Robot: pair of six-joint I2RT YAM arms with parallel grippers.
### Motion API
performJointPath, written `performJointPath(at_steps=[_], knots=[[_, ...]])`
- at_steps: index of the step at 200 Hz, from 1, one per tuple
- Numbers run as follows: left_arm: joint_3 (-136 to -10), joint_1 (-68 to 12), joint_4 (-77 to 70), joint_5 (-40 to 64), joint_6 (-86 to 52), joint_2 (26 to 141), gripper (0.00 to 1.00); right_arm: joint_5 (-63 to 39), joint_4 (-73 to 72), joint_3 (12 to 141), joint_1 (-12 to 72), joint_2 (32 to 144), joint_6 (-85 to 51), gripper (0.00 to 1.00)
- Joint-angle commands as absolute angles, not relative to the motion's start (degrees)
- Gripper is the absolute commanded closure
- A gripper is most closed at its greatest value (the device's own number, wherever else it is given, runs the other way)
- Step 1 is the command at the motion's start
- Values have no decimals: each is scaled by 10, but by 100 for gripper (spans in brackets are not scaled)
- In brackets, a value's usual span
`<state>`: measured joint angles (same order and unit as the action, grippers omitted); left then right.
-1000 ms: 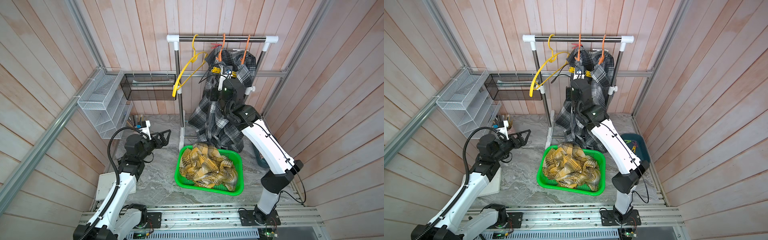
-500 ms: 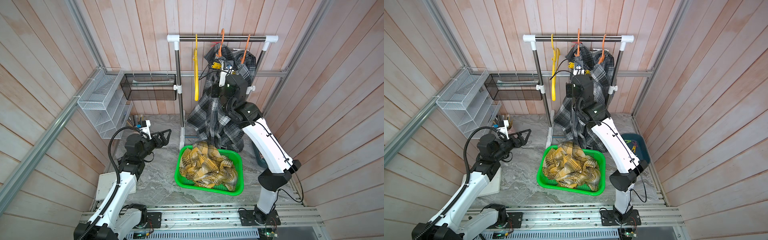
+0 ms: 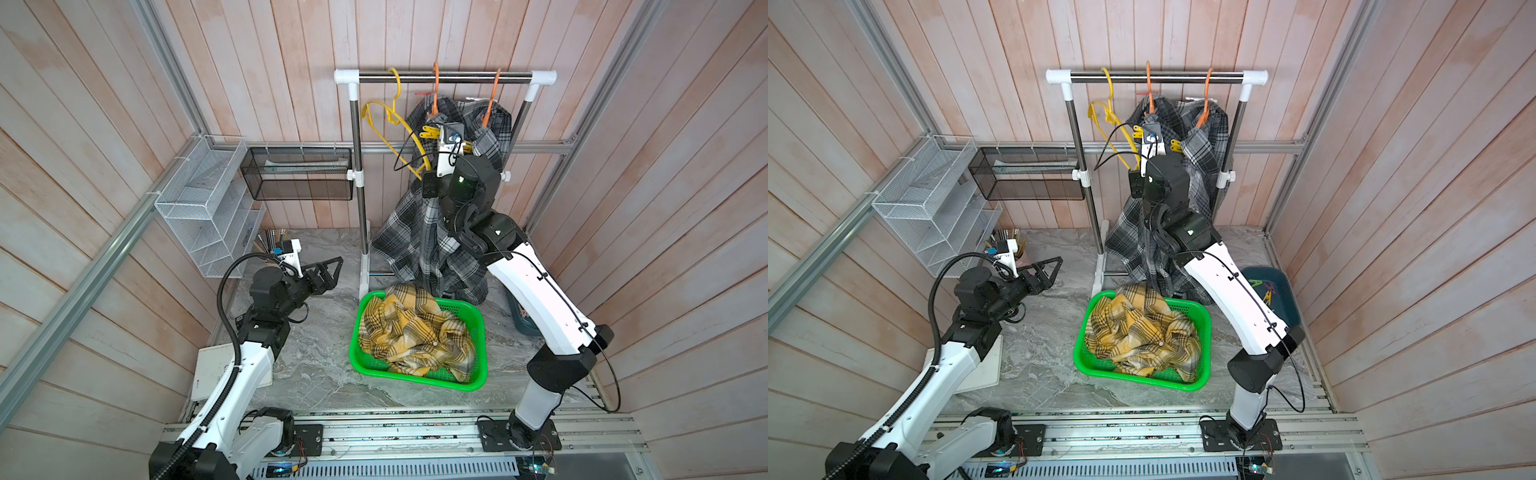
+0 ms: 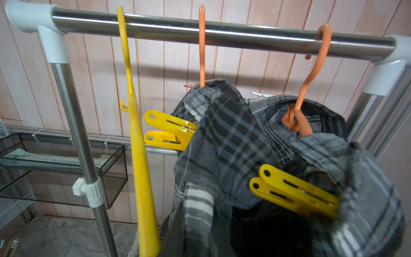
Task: Remove the clothespins securing long-sleeve shirts to the hanger
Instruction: Pick up the hanger from the clothesline.
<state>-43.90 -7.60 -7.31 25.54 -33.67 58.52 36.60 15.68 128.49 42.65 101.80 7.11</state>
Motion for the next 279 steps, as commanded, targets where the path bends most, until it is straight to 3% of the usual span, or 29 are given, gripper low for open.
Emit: performJointPath(at_steps=[1,45,98,190,279], knots=[[-426,-73,-88,269,-342,587,0,373,85,1338,427,1015,101,100],[-423,-73,-91,270,-344,587,0,366,94,1373,428,1028,105,100],[-420,-72,-94,272,-345,590,0,373,58,1304,429,993,112,100],[-411,-70,-103,277,-355,589,0,354,165,1326,420,995,62,100],[-407,-70,-115,287,-370,594,0,322,55,1369,419,1013,147,100]])
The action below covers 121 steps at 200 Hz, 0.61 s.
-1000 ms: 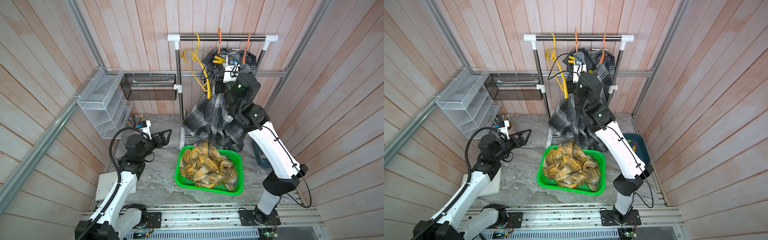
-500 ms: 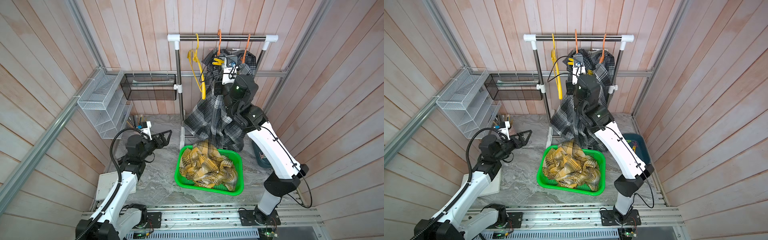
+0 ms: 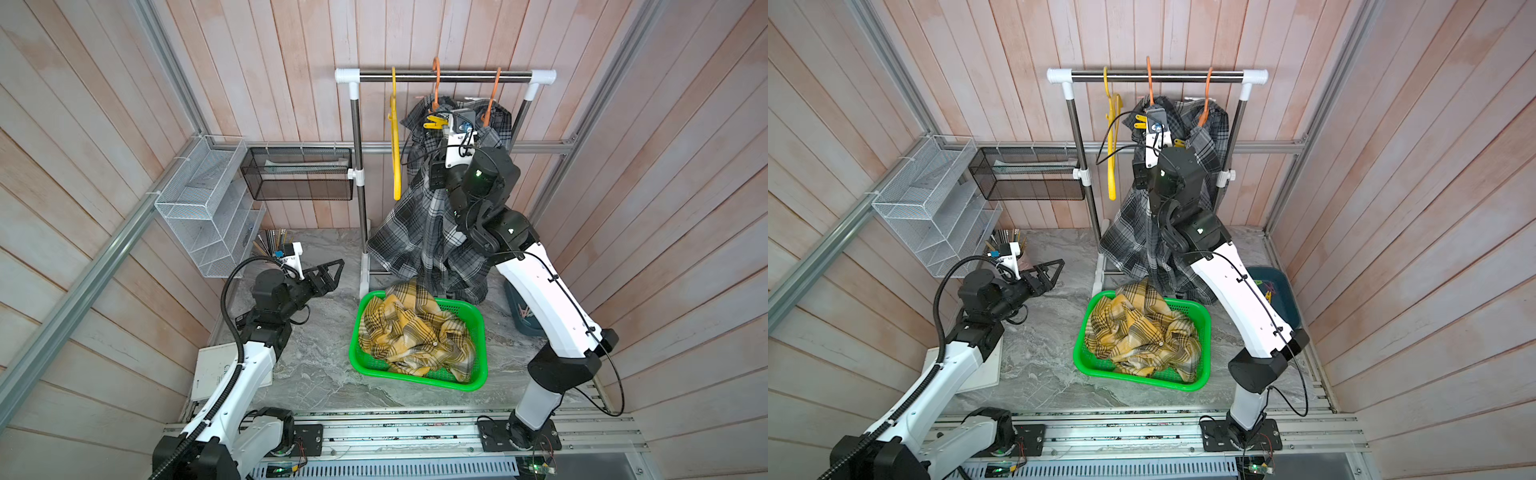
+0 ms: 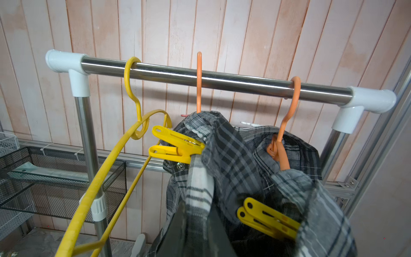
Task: Remove the clothespins securing long-sleeve shirts to the hanger
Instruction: Pick up the hanger from the clothesline.
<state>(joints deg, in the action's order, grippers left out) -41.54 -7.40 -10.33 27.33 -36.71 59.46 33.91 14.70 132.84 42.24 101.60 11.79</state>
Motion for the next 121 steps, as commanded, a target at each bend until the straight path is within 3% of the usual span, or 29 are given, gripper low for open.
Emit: performJointPath(at_steps=[1,121], knots=[[-407,-70,-115,287,-370,594,0,323,53,1369,420,1013,147,100],[-409,-70,-128,296,-377,605,0,301,-4,1363,402,1027,163,100]])
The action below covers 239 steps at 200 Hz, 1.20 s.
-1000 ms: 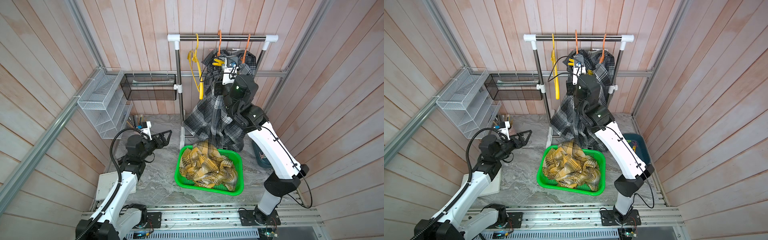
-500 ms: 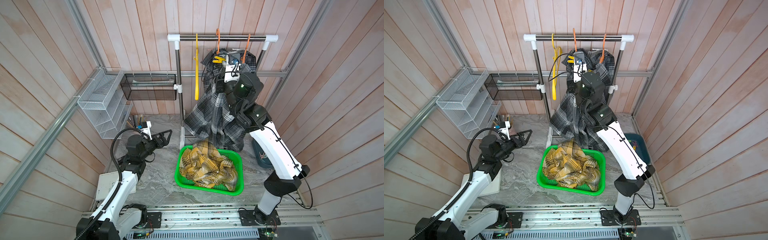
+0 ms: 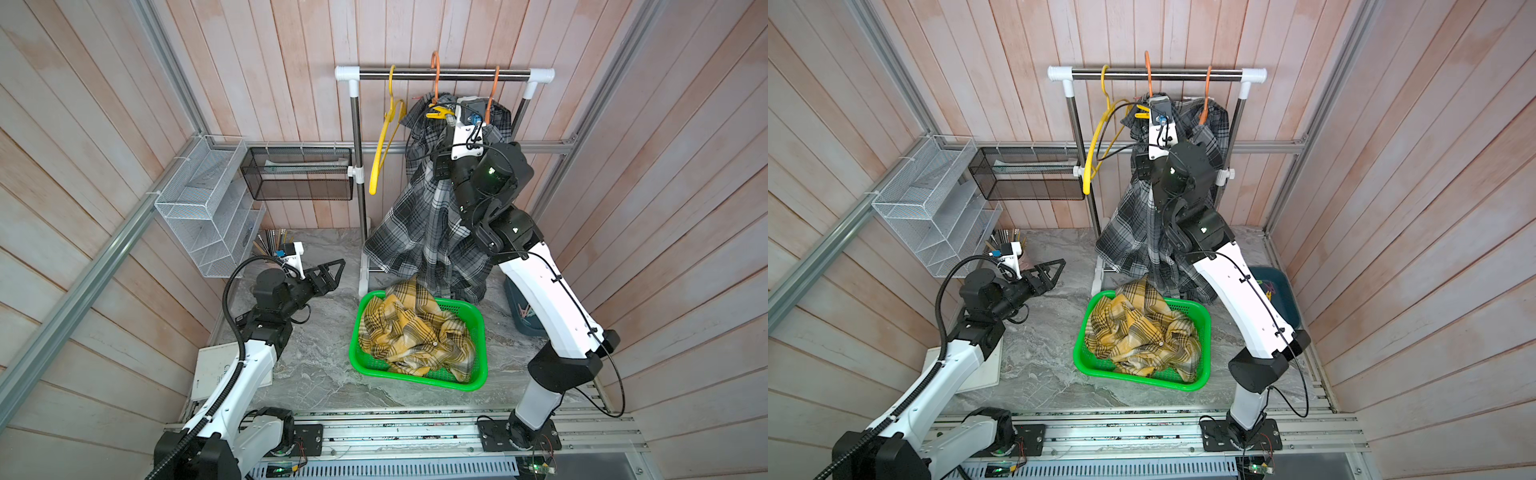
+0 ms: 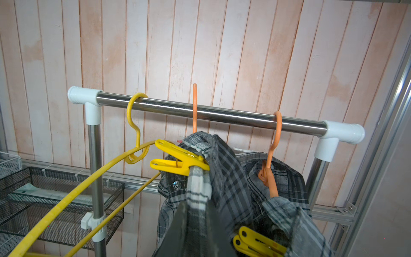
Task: Remove the clothespins securing long-sleeve shirts to the hanger
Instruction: Pick up the hanger from the clothesline.
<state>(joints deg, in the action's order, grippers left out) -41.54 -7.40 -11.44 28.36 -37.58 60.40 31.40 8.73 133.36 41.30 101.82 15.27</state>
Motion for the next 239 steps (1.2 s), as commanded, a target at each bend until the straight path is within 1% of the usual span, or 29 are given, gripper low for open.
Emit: performJointPath(at_steps=[1,37,83,110,140,223,239], knots=[[-409,-70,-129,295,-377,605,0,301,-5,1363,402,1027,164,100],[-408,-70,-132,295,-377,608,0,291,-22,1394,402,1038,180,100],[-409,-70,-138,300,-381,614,0,280,-38,1384,402,1032,183,100],[-407,-70,-138,300,-380,614,0,278,-70,1336,403,1006,183,100],[-406,-71,-140,300,-381,615,0,279,-62,1300,404,979,172,100],[-399,-70,-148,302,-387,618,0,265,-123,1064,427,843,163,100],[-398,-70,-147,302,-387,616,0,271,-116,1028,435,822,163,100]])
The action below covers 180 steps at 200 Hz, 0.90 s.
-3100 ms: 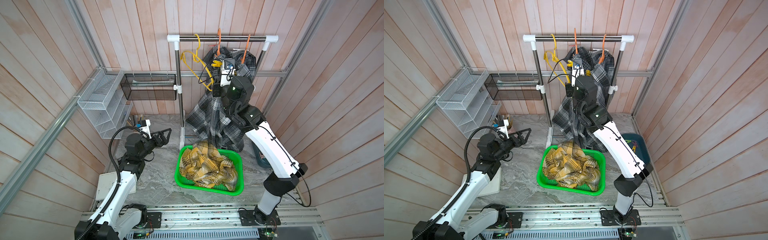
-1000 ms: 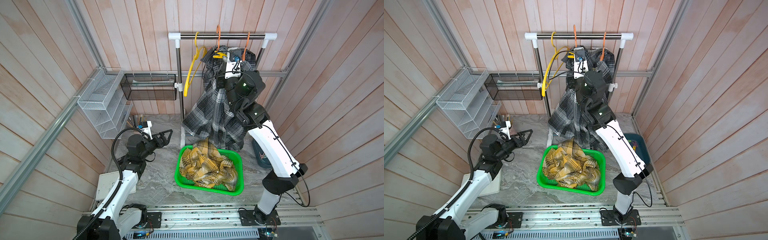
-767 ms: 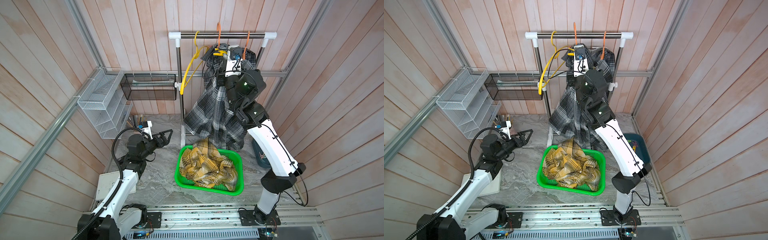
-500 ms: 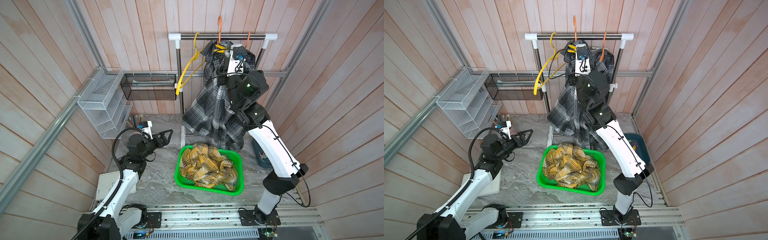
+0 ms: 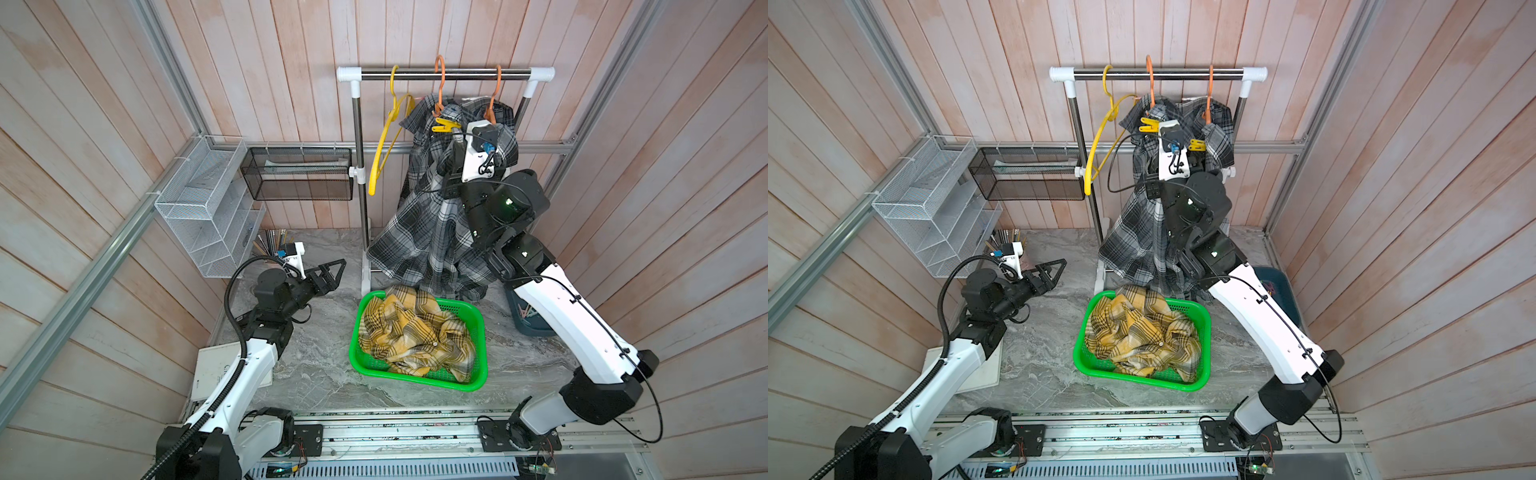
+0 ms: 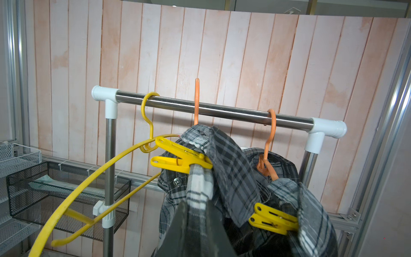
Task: Remove the clothespins securing long-sleeve shirts to the hanger
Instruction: Pick up the hanger from the clothesline, then place the long-sleeve shirt at the bin.
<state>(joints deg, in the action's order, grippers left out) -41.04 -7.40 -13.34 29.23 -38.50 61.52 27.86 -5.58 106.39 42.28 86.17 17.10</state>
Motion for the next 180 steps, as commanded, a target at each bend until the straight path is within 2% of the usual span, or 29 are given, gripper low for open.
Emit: performJointPath(at_steps=[1,76,129,180], knots=[[-399,-70,-147,301,-387,616,0,271,-116,1027,436,821,162,100],[-401,-67,-131,290,-377,607,0,308,-52,845,454,720,85,100],[-392,-46,-118,289,-372,599,0,274,50,794,468,712,30,100],[-356,25,-144,311,-406,596,0,221,100,776,499,726,3,100]])
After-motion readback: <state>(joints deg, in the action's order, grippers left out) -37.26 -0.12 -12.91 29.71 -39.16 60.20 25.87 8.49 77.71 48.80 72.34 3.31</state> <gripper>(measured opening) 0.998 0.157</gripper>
